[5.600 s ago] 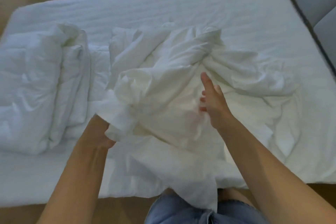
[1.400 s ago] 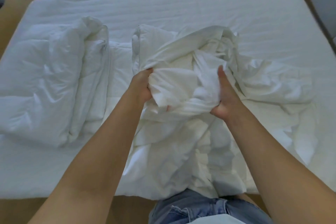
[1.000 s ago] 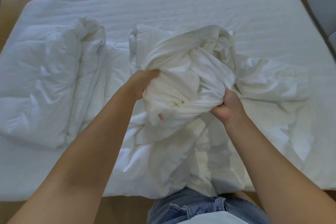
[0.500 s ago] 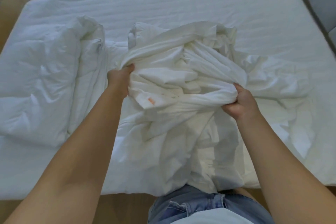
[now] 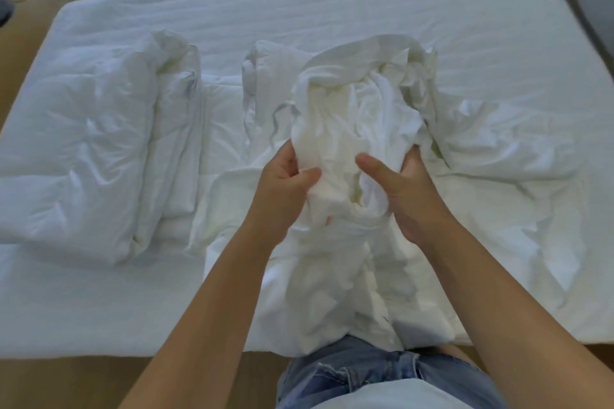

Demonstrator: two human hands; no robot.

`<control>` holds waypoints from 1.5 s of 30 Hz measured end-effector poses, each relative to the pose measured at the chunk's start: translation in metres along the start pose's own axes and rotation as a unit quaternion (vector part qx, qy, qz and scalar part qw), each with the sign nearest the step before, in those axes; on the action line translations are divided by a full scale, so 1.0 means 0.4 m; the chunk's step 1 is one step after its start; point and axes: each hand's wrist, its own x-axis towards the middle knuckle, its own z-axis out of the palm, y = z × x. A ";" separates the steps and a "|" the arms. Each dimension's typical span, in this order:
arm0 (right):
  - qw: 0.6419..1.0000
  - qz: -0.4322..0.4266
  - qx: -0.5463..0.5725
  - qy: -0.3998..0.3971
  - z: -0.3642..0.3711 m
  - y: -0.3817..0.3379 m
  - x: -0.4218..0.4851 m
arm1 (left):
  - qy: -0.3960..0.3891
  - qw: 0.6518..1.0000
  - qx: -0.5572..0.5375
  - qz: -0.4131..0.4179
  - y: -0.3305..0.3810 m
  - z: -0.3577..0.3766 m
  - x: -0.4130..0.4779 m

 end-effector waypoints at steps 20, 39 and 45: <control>0.986 -0.088 -0.139 0.027 0.002 0.011 -0.051 | 0.147 0.988 0.047 0.027 0.054 -0.010 -0.039; 0.993 0.019 -0.014 0.114 0.015 -0.013 -0.069 | -0.035 0.973 0.190 0.123 -0.002 0.088 -0.062; 0.966 0.076 0.200 0.145 -0.018 -0.016 -0.055 | 0.116 0.917 0.346 0.164 -0.011 0.052 0.019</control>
